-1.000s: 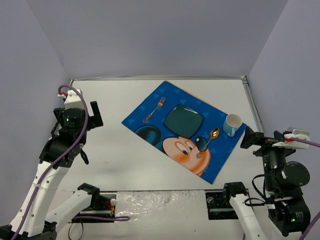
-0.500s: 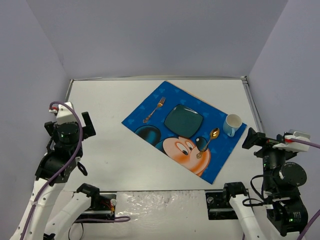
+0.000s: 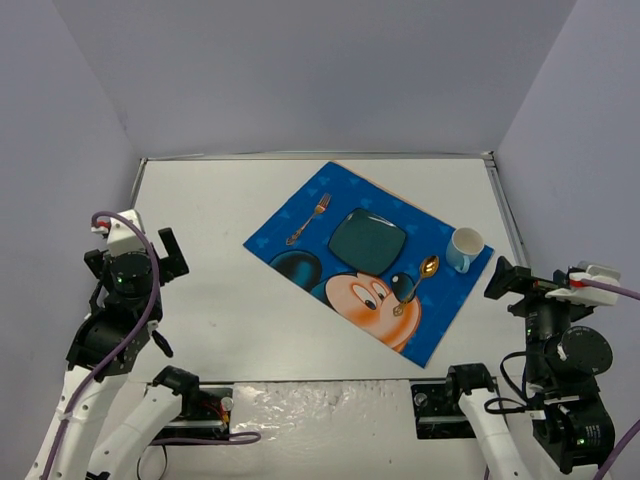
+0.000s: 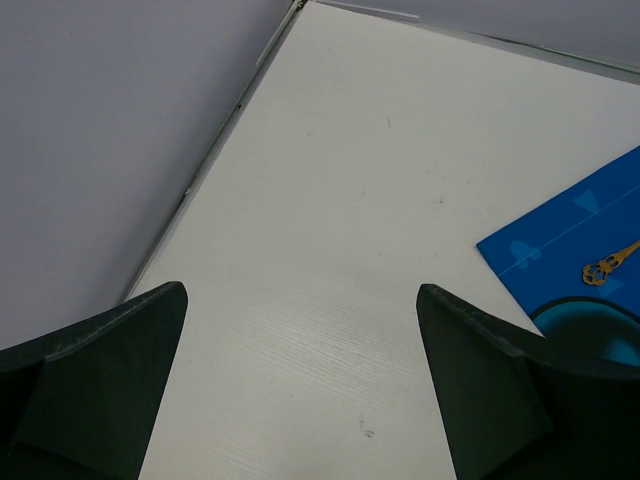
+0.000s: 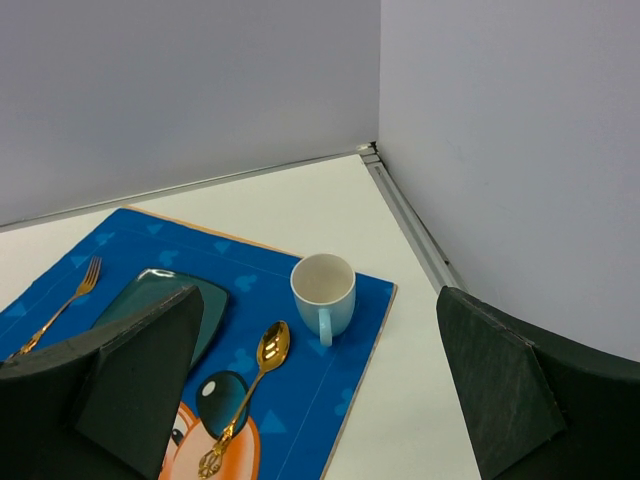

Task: Set the dinner table for one person

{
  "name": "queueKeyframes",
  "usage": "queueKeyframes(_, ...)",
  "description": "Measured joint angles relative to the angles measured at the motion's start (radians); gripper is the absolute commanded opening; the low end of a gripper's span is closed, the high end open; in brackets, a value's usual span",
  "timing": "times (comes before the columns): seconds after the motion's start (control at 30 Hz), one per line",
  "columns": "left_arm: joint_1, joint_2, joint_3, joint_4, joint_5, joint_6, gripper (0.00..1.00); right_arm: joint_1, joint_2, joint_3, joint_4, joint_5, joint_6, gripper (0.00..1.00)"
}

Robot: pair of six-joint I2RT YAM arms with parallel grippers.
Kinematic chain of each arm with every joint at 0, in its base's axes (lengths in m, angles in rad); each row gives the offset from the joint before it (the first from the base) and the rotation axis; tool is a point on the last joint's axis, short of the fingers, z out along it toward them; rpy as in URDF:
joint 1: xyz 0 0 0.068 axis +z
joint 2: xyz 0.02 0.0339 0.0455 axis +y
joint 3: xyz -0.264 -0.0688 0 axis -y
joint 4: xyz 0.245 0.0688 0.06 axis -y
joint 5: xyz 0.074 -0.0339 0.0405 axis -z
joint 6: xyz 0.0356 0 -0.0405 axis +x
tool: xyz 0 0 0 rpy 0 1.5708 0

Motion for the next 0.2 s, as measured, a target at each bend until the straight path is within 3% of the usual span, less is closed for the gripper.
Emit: queueKeyframes(0.2,0.0,-0.002,-0.017,-0.004,0.006,-0.02,0.97,0.0,-0.001,0.0,0.0,0.0,0.0,1.0)
